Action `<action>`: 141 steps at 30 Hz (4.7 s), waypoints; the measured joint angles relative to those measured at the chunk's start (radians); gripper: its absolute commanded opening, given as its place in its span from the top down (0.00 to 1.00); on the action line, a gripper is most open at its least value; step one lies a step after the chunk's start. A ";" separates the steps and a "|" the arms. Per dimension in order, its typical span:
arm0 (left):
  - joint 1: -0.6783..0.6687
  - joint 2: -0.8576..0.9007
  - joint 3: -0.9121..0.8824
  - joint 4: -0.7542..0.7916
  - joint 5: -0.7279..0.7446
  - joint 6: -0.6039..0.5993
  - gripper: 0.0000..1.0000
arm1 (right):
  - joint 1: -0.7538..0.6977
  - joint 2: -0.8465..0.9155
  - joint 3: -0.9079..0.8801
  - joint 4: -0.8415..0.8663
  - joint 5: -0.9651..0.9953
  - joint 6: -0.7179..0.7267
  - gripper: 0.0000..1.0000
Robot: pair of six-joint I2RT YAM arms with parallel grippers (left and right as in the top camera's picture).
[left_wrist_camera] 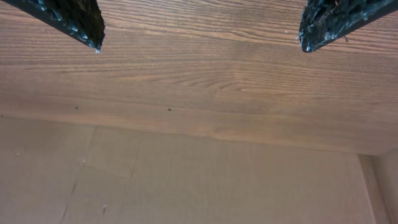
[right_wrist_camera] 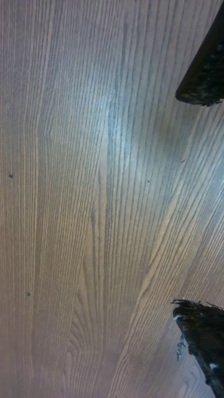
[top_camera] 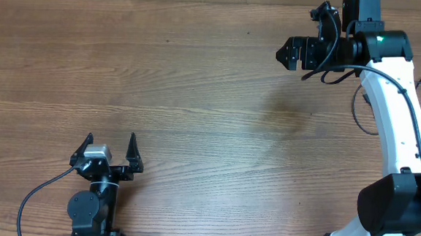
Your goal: Untangle cables
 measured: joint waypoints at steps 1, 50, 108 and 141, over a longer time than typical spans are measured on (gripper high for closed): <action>0.000 0.000 0.000 0.000 0.000 0.000 0.00 | 0.000 0.000 0.000 0.000 0.000 0.000 0.00; 0.000 -0.002 0.000 0.000 0.000 0.000 0.00 | 0.107 -0.328 -0.556 0.542 0.206 -0.003 0.00; 0.000 -0.002 0.000 0.000 0.000 0.003 0.01 | 0.007 -1.797 -1.748 0.978 0.326 -0.003 0.00; 0.000 -0.002 0.000 0.000 0.000 0.003 0.00 | 0.007 -1.797 -1.748 0.977 0.334 -0.003 0.00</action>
